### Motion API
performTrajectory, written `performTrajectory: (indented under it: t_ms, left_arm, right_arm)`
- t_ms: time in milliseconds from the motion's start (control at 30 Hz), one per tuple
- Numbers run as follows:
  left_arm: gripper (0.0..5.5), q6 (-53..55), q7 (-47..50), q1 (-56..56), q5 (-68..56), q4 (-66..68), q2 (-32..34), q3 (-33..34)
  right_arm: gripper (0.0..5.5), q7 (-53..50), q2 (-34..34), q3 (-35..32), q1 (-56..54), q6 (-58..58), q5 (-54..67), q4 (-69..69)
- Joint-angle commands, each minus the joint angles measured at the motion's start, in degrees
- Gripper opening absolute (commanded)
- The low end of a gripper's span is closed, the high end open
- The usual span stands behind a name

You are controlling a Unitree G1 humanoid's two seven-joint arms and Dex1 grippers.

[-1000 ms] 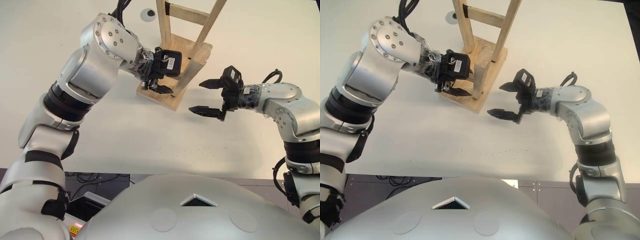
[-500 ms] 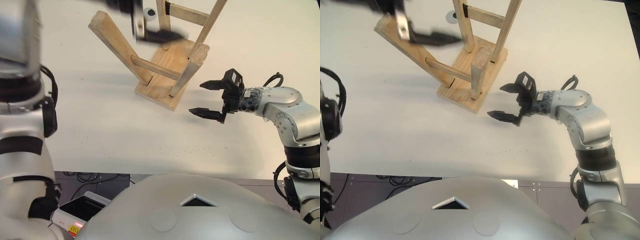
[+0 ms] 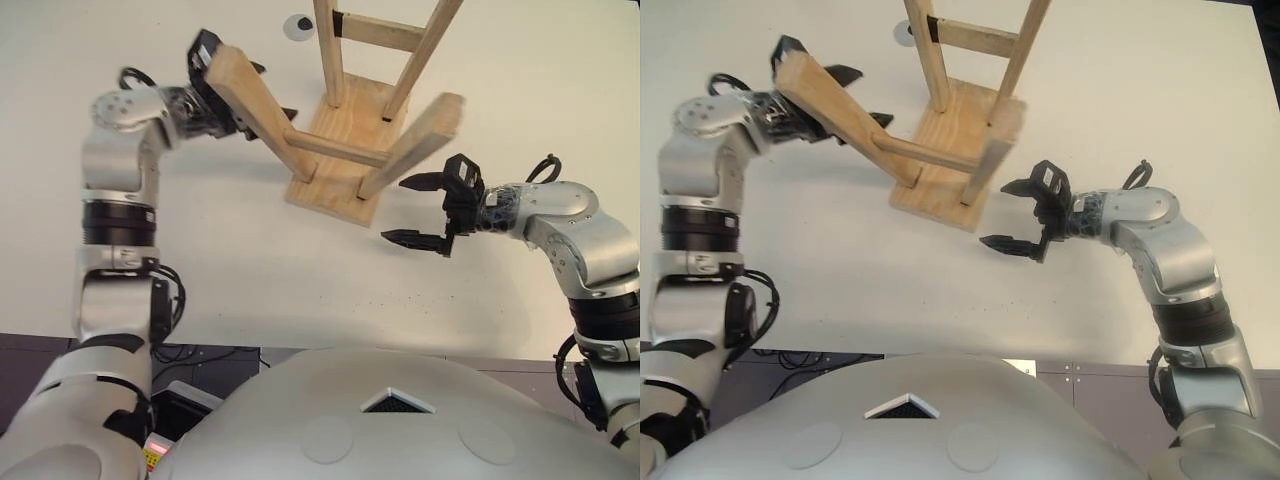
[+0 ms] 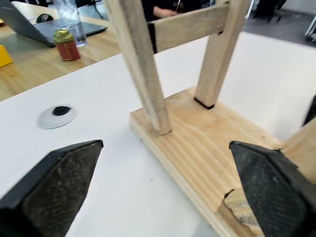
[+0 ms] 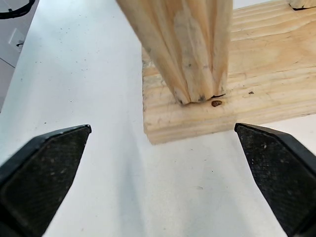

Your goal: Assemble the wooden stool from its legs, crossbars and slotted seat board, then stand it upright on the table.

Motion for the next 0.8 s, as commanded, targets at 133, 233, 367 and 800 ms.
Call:
performTrajectory:
  t_ms: [133,233,367,800]
  left_arm:
    - [4.72,11.4,-8.5,16.2,-10.8,-32.2,6.6,-7.9]
    - [4.72,14.8,-6.0,18.1,-13.3,-37.8,5.4,-11.0]
    - [4.72,14.1,-4.3,17.8,-12.0,-36.0,8.6,-9.5]
    - [4.72,-19.7,16.5,-9.0,8.6,26.9,8.8,-2.6]
  right_arm:
    - [5.4,-5.5,-0.4,-3.5,-7.6,-3.4,-6.6,15.5]
    - [5.4,-9.9,2.7,-4.1,-10.3,-5.8,-8.6,20.9]
    - [5.4,-11.9,4.1,-4.6,-10.2,-8.1,-10.0,21.8]
    - [5.4,5.2,-6.2,-3.5,8.4,0.2,2.3,-6.3]
